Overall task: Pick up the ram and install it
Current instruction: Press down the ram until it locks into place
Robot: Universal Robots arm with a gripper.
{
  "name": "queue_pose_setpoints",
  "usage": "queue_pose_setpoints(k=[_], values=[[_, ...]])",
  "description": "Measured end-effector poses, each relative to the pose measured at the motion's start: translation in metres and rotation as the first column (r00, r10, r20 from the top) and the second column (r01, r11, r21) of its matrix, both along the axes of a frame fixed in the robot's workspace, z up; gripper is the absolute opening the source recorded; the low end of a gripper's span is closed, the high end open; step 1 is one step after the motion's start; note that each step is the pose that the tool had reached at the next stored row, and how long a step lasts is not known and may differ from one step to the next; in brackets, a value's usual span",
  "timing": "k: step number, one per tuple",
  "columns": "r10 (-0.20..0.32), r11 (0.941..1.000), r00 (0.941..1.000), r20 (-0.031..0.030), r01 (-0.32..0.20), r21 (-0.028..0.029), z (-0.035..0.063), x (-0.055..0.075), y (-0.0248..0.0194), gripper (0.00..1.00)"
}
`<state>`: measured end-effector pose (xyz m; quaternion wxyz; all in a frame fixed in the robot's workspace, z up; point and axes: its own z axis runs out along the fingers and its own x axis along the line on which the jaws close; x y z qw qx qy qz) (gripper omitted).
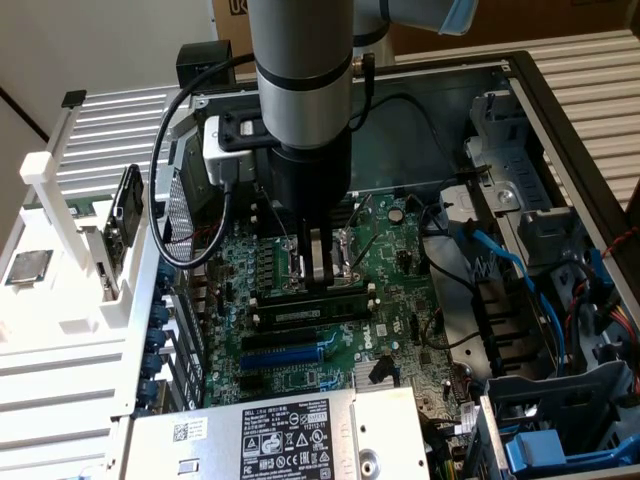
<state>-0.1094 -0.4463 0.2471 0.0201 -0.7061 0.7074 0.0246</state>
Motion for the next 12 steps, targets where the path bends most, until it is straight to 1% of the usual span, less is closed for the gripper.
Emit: queue_pose_setpoints(k=[4, 7, 8, 10, 12], values=[[-0.003, 1.0000, 1.0000, 0.0000, 0.003, 0.0000, 0.0000, 0.0001, 0.0000, 0.10], [-0.039, 0.9992, 0.9992, -0.0002, 0.039, 0.0018, 0.0001, 0.0000, 0.0000, 0.10], [-0.066, 0.9978, 0.9978, -0.0002, 0.066, 0.0033, 0.0000, 0.0000, 0.0000, 0.10], [-0.091, 0.9958, 0.9958, -0.0003, 0.091, 0.0048, 0.0000, 0.0000, 0.0000, 0.10], [-0.142, 0.9898, 0.9899, -0.0005, 0.142, 0.0071, 0.0000, 0.0000, 0.0000, 0.10]])
